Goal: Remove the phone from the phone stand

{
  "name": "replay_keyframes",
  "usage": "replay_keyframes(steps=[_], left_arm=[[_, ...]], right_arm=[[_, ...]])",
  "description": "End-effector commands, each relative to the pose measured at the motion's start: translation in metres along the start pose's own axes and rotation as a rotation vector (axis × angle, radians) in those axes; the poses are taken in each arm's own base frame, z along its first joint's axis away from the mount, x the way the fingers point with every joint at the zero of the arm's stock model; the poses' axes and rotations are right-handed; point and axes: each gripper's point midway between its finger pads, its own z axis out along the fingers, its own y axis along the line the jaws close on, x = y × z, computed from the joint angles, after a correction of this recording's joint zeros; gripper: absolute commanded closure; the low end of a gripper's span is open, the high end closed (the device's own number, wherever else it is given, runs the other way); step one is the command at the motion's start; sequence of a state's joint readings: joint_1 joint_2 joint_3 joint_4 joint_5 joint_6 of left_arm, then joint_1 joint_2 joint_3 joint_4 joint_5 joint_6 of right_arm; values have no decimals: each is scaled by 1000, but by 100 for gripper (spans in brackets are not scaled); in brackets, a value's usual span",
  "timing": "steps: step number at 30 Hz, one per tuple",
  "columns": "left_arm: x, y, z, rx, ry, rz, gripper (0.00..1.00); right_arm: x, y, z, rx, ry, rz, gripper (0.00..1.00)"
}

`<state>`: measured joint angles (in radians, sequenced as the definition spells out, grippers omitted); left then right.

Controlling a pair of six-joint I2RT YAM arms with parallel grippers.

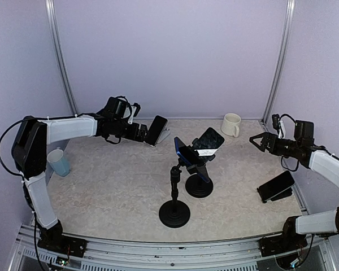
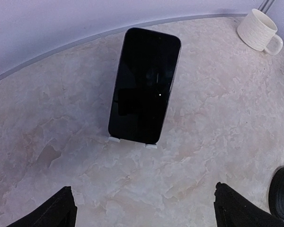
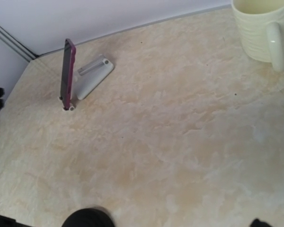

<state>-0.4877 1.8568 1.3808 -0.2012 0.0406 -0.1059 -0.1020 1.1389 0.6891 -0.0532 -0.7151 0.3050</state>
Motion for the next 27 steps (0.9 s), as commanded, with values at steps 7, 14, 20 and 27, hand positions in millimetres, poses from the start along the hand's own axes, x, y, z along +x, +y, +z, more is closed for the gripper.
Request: replay_keyframes(steps=[7, 14, 20, 27], left_arm=[[14, 4, 53, -29, 110, 112, 1], [24, 3, 82, -31, 148, 148, 1], [36, 11, 107, -69, 189, 172, 1], [37, 9, 127, -55, 203, 182, 1]], right_arm=[[-7, 9, -7, -36, -26, -25, 0], [-8, 12, -7, -53, -21, -22, 0], [-8, 13, -7, -57, -18, -21, 0], [-9, 13, -6, -65, -13, -21, 0]])
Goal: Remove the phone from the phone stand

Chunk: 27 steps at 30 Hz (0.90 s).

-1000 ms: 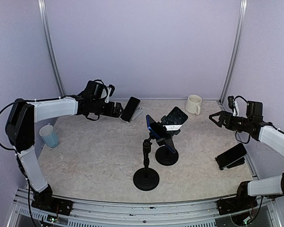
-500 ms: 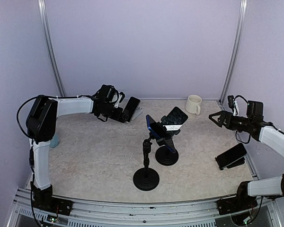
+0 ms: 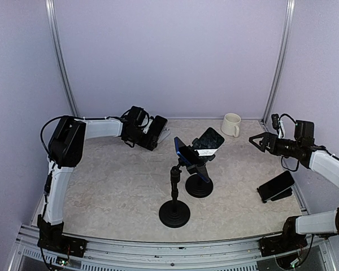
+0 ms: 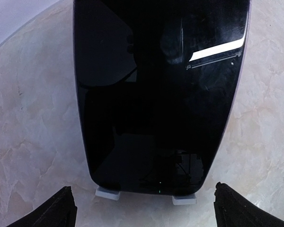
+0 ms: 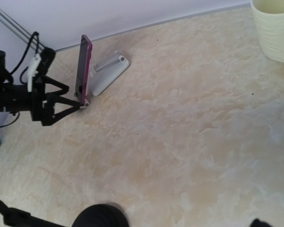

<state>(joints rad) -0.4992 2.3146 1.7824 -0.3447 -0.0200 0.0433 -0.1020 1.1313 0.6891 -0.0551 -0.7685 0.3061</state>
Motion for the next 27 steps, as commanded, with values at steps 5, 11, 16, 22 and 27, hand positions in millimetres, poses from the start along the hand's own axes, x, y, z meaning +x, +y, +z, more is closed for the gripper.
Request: replay_keyframes(steps=[5, 11, 16, 22, 27], left_arm=[[0, -4, 22, 6, 27, 28, 1], [8, -3, 36, 0, 51, 38, 1], [11, -4, 41, 7, 58, 34, 5], [12, -3, 39, 4, 58, 25, 16], [12, 3, 33, -8, 45, -1, 27]], right_arm=[[-14, 3, -3, -12, -20, -24, 0], [-17, 3, -1, -19, -18, -24, 0], [-16, 2, -1, -18, -17, -18, 0], [-15, 2, -1, -17, -16, -18, 0], [-17, 3, -1, -21, -20, -22, 0]])
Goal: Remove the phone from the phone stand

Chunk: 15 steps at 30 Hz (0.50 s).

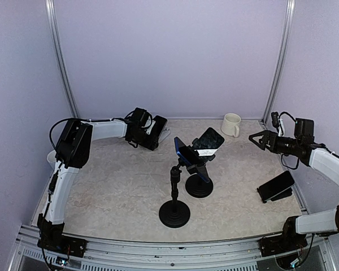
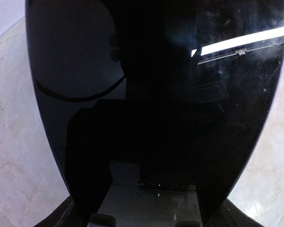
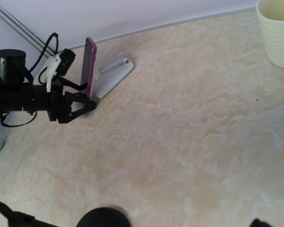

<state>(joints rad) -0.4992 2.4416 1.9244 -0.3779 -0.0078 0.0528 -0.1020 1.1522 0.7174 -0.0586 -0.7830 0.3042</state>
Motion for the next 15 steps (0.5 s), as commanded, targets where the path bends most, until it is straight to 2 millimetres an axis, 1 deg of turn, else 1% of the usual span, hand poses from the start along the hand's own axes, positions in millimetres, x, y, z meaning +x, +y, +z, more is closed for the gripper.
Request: replay_keyframes(steps=[1, 5, 9, 15], left_arm=[[13, 7, 1, -24, 25, -20, 30], [11, 14, -9, -33, 6, -49, 35], [14, 27, -20, -61, -11, -89, 40], [34, 52, -32, -114, 10, -149, 47]], right_arm=[[-11, 1, -3, -8, -22, -18, 0], [-12, 2, -2, -14, -24, -19, 0], [-10, 1, -2, -17, -21, -16, 0], [-8, 0, -1, -18, -17, -14, 0]])
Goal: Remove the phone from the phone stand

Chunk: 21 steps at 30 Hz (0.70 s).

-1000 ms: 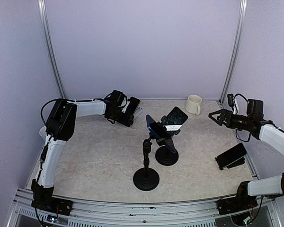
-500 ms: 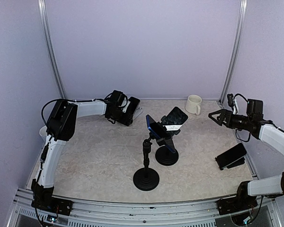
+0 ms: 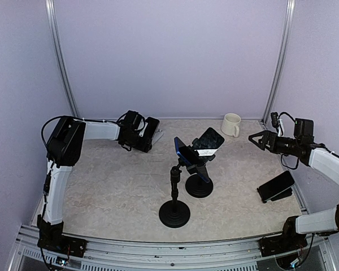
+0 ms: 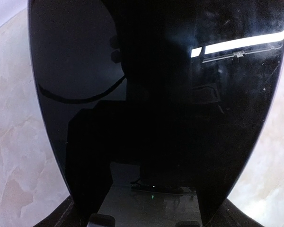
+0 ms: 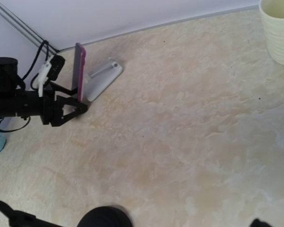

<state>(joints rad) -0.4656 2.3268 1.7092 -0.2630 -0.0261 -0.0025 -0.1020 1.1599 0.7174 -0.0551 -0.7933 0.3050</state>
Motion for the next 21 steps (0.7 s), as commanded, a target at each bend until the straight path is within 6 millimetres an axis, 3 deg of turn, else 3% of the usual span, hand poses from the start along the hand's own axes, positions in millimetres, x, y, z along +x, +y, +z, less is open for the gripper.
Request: replay_keyframes(steps=[1, 13, 21], left_arm=[[14, 37, -16, -89, 29, -75, 48], [63, 108, -51, -241, 88, -260, 57], [83, 121, -79, -293, 89, -329, 58]], right_arm=[[-9, 0, -2, -9, -23, -19, 0], [-5, 2, -1, -31, -21, -14, 0], [1, 2, -2, -39, -21, -7, 0]])
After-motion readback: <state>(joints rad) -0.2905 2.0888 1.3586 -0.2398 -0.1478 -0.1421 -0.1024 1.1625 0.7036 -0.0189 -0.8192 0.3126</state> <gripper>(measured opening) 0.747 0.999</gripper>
